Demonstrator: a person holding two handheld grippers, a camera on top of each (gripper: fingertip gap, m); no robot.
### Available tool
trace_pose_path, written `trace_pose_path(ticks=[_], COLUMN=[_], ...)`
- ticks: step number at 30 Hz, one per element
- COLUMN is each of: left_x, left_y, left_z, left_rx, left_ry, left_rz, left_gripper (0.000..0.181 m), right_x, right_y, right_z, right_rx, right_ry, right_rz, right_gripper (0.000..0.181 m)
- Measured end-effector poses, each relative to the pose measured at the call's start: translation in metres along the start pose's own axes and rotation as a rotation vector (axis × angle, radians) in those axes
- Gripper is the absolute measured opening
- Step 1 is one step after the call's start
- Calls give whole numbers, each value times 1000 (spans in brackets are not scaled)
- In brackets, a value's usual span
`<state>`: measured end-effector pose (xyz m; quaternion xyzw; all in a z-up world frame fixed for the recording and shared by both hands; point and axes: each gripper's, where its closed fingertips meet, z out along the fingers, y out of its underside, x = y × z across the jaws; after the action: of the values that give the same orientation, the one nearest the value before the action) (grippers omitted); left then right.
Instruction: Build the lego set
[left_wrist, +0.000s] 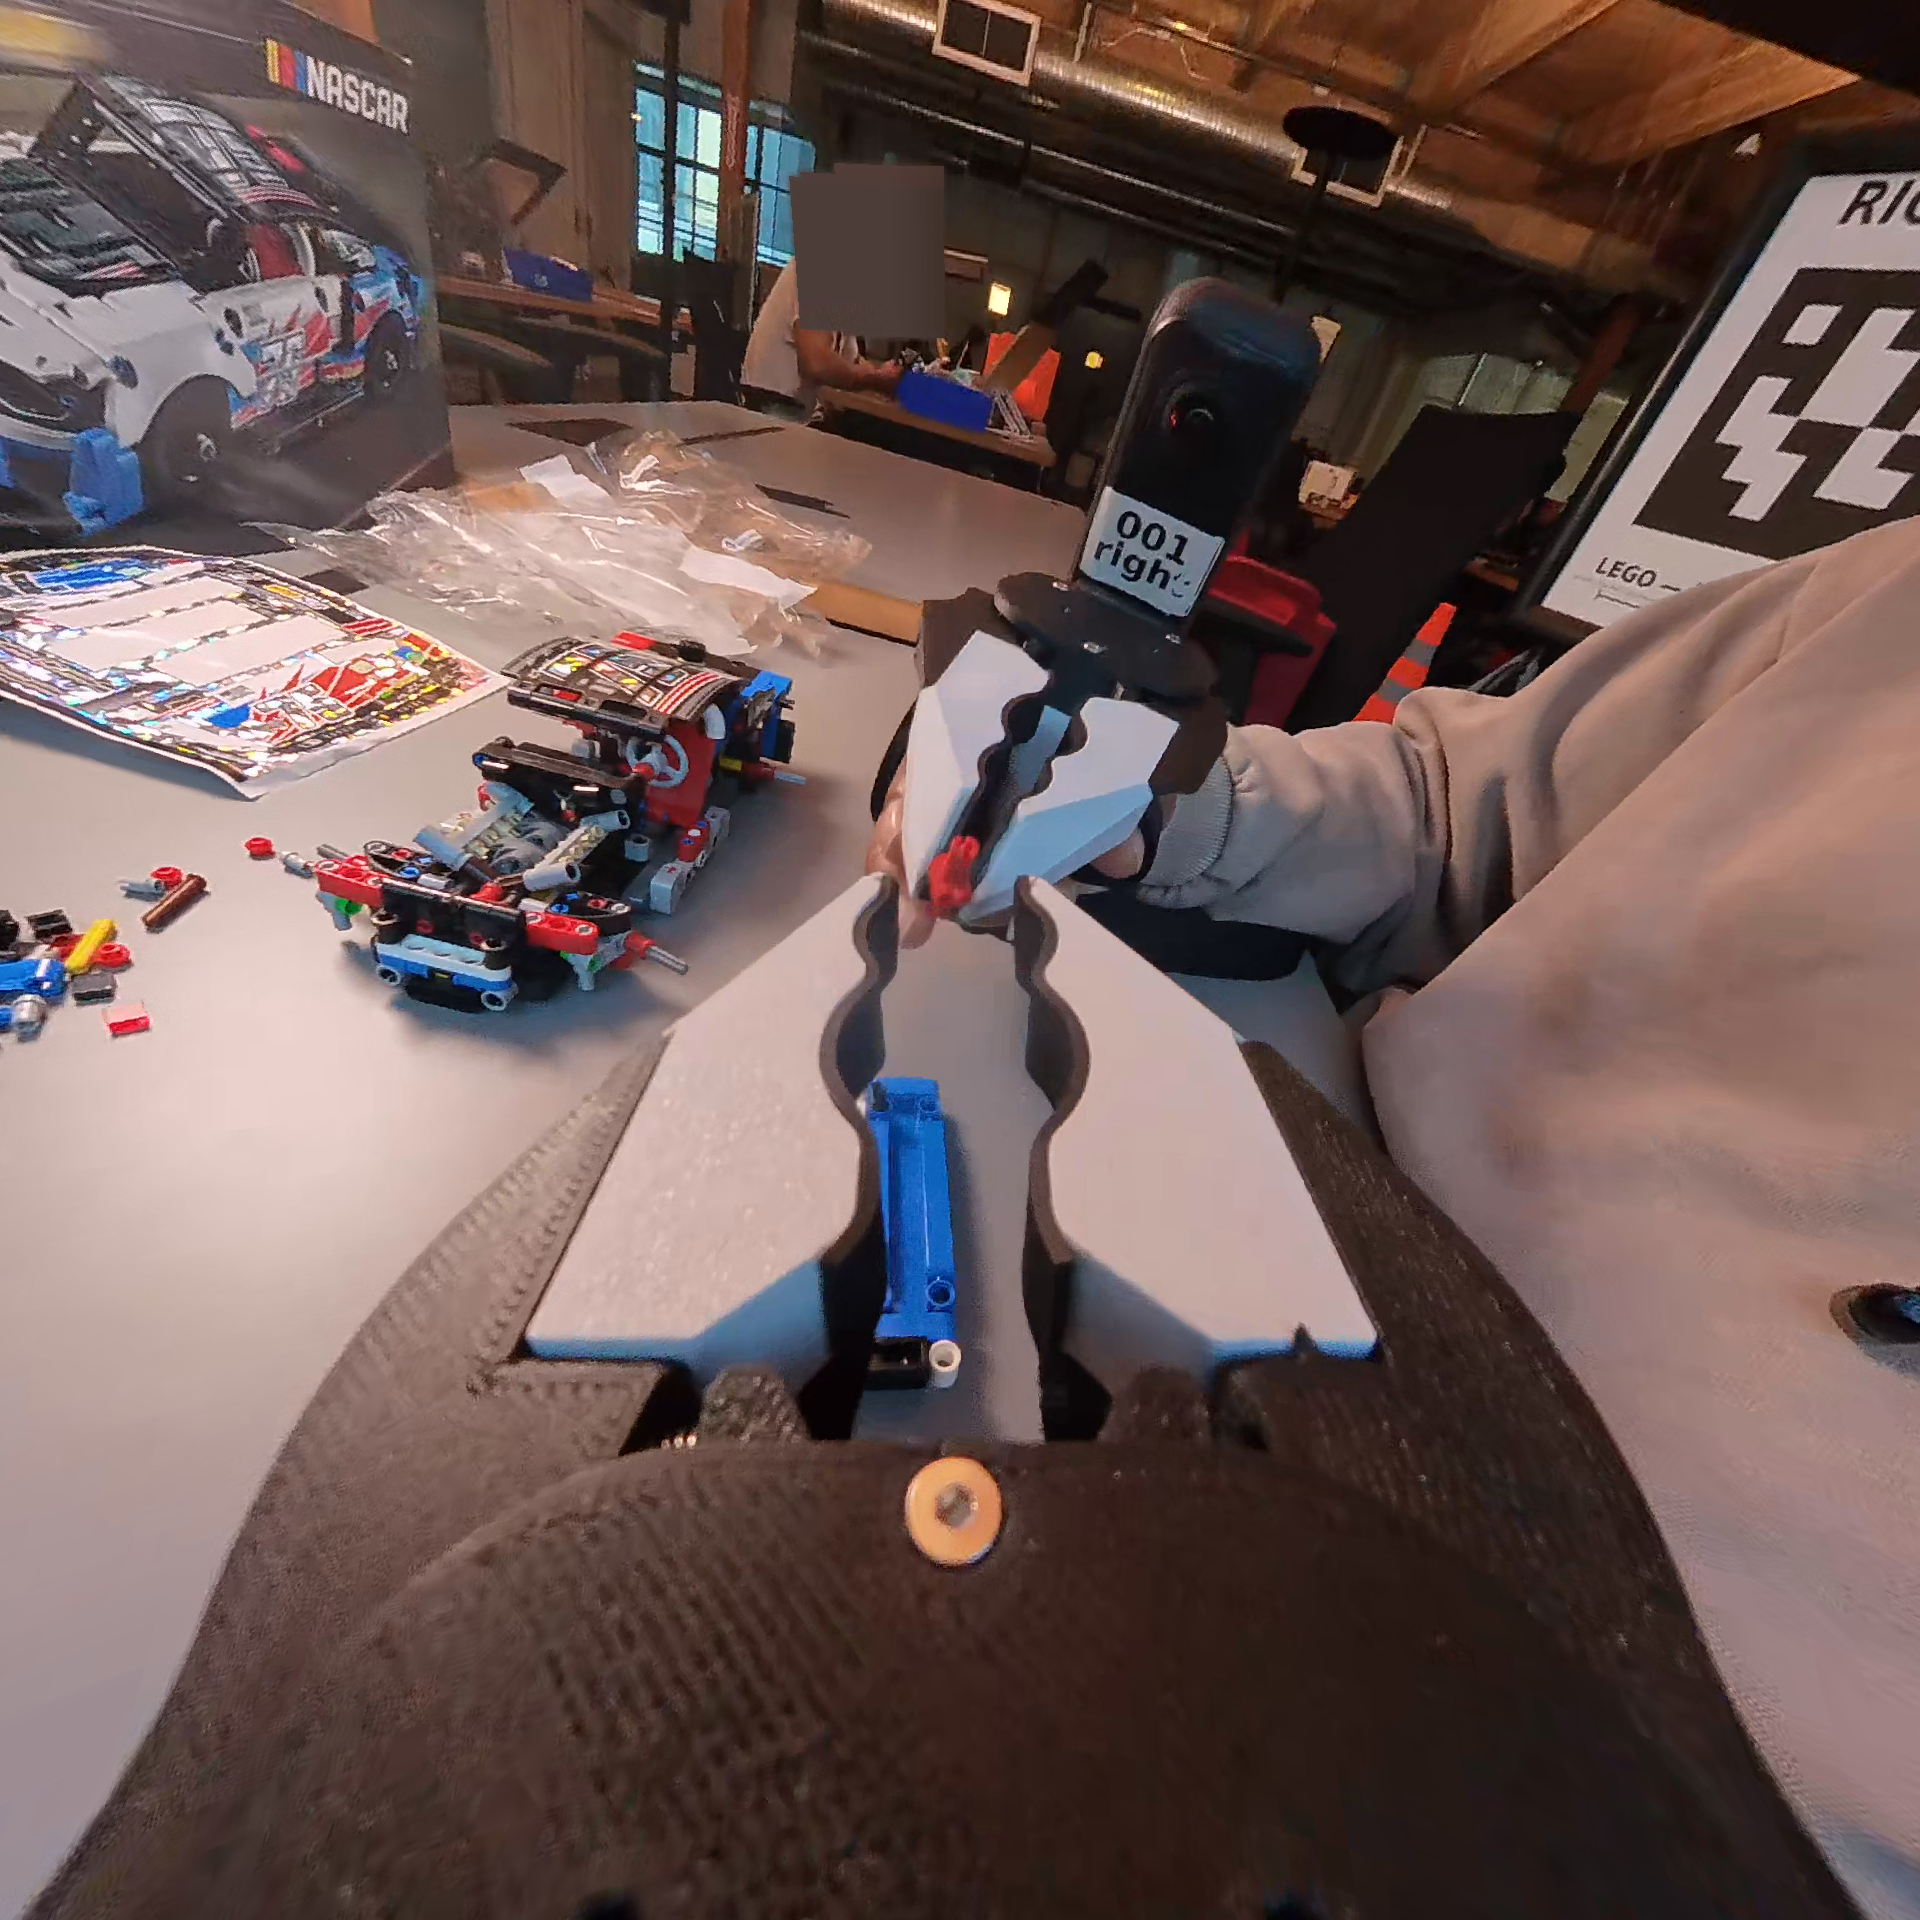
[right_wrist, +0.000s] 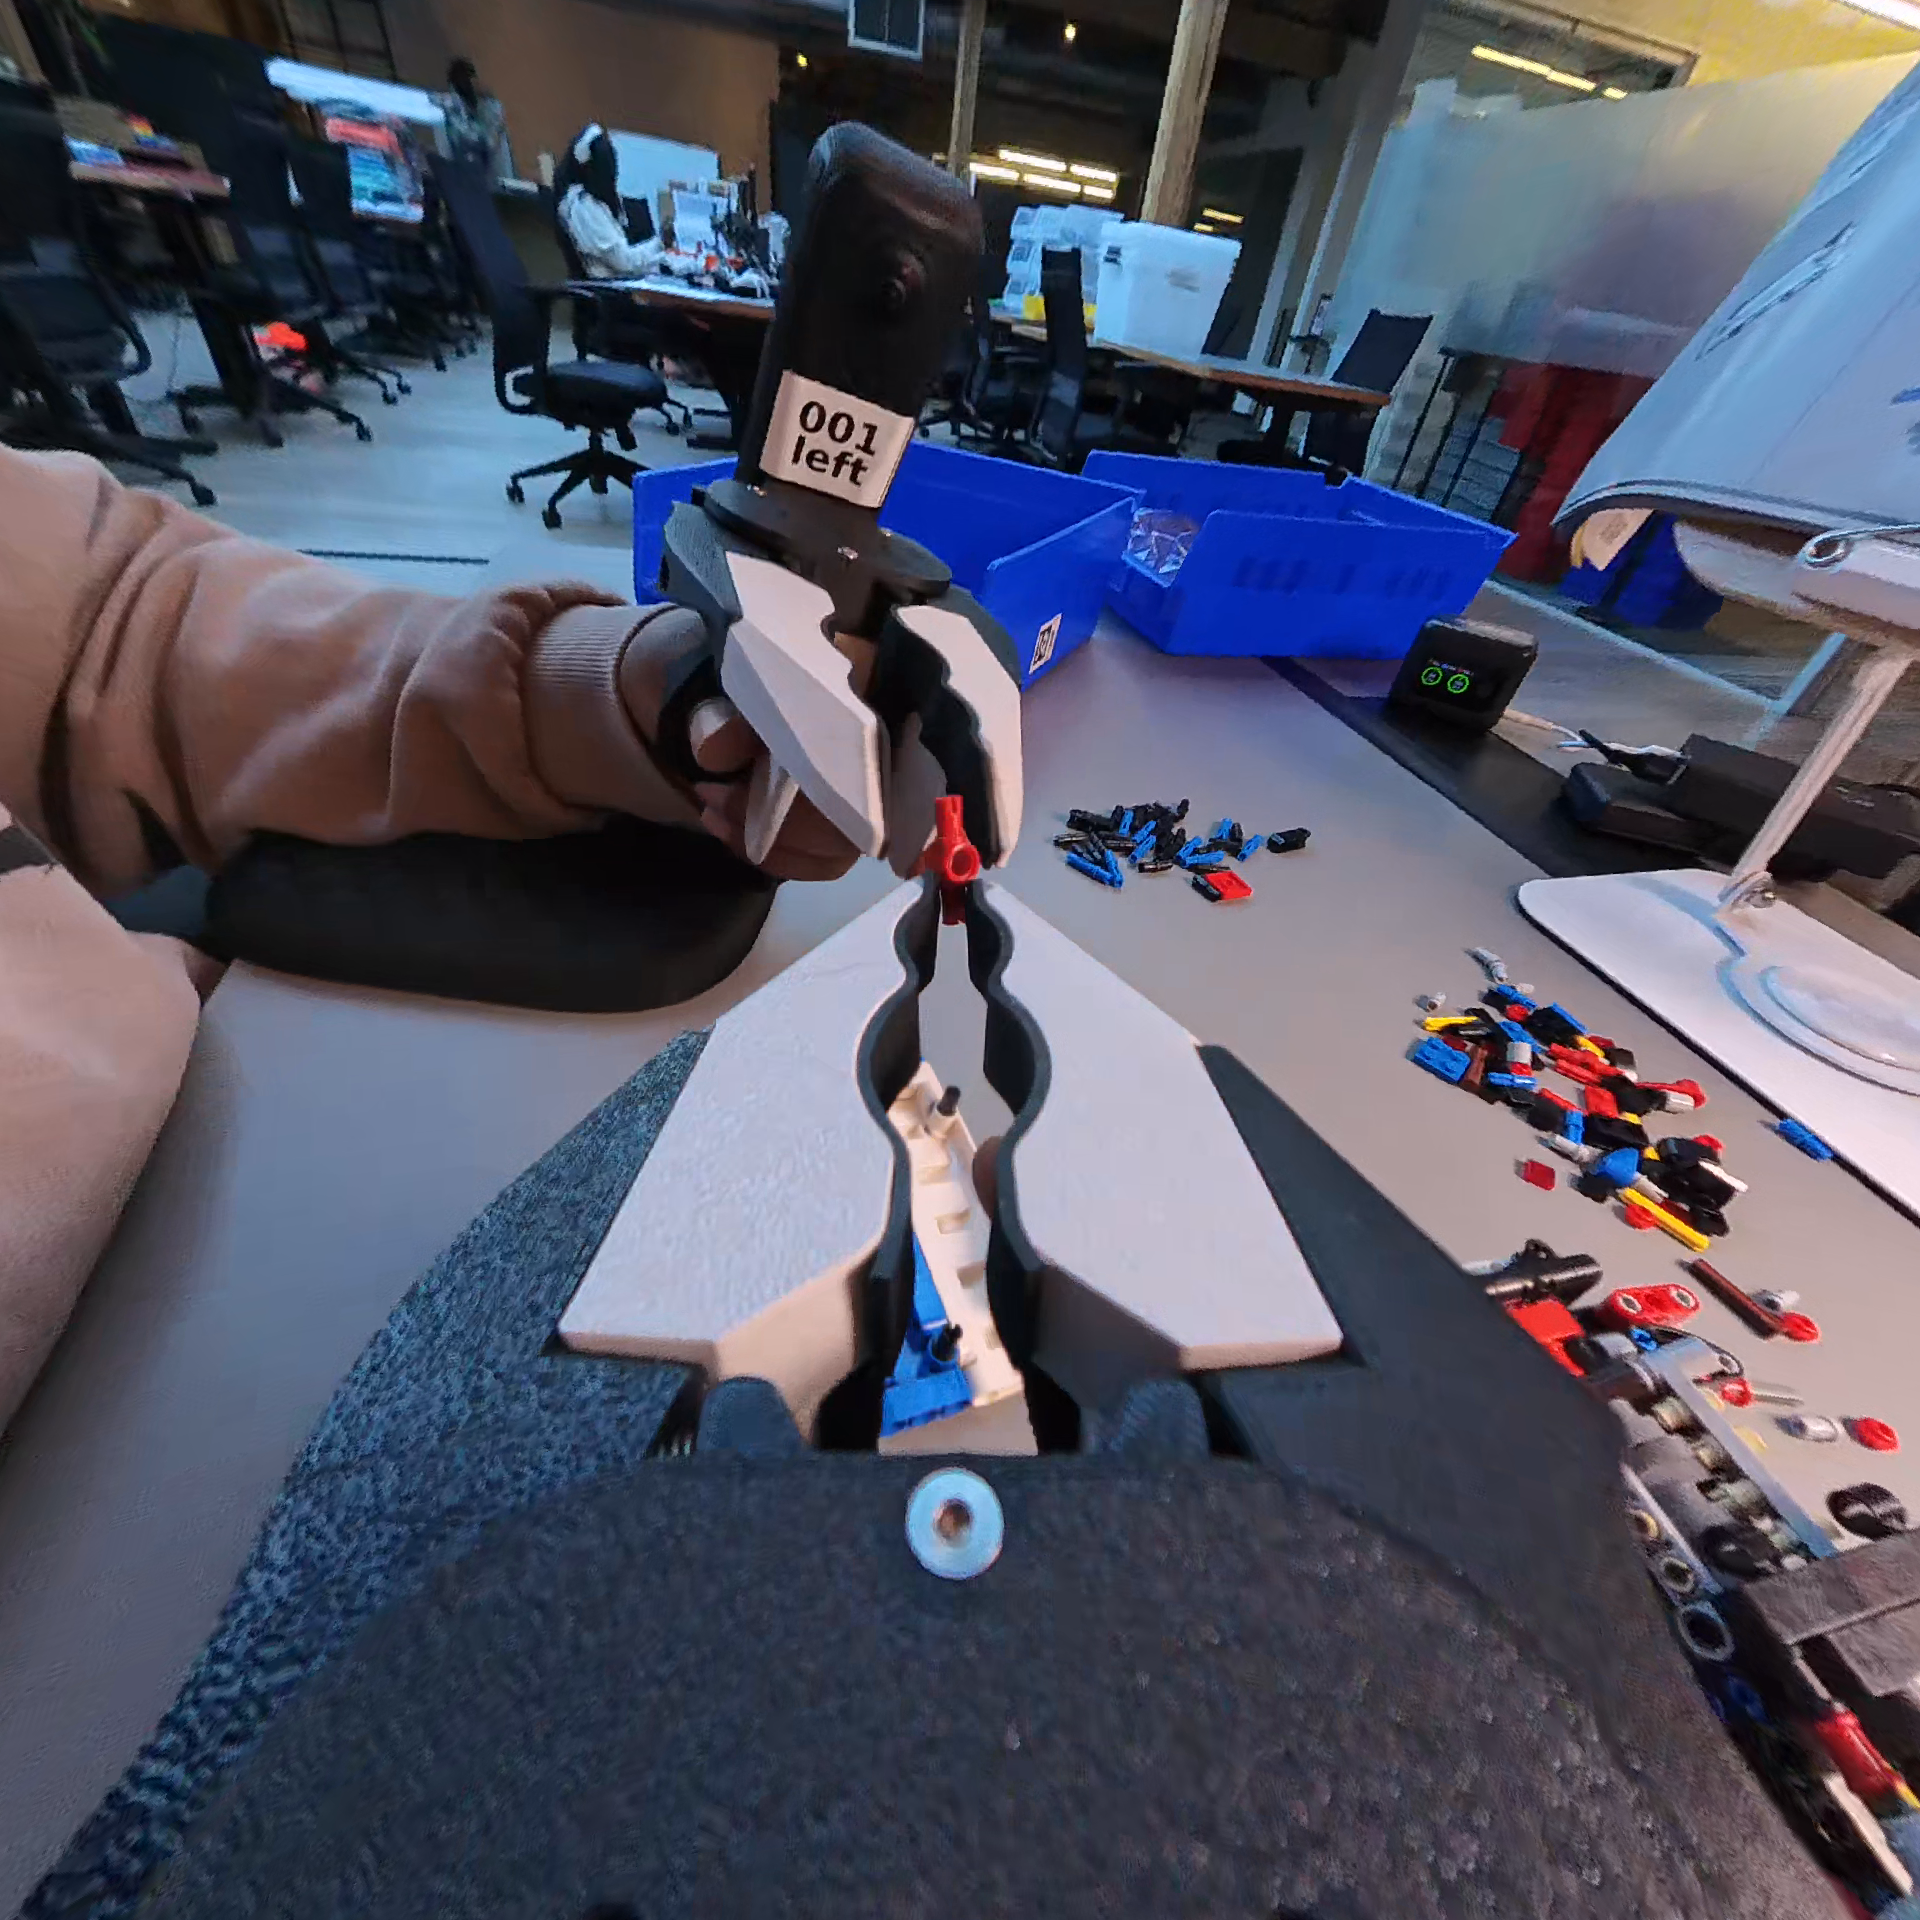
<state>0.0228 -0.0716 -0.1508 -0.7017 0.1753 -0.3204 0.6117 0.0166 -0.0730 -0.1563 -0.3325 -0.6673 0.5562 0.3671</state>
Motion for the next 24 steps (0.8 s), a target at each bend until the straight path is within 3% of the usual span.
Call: trace_pose_path(ticks=[4, 24], left_x=[3, -2], left_y=[0, -3], left_z=[3, 1], left_rx=[-5, 23], left_ry=[-8, -47], left_rz=[27, 29], left_gripper=[8, 5], right_x=[-1, 2], right_y=[-4, -2], right_z=[1, 1], right_rx=[16, 1], right_ry=[21, 52], right_rz=[-28, -39], right_gripper=[3, 3])
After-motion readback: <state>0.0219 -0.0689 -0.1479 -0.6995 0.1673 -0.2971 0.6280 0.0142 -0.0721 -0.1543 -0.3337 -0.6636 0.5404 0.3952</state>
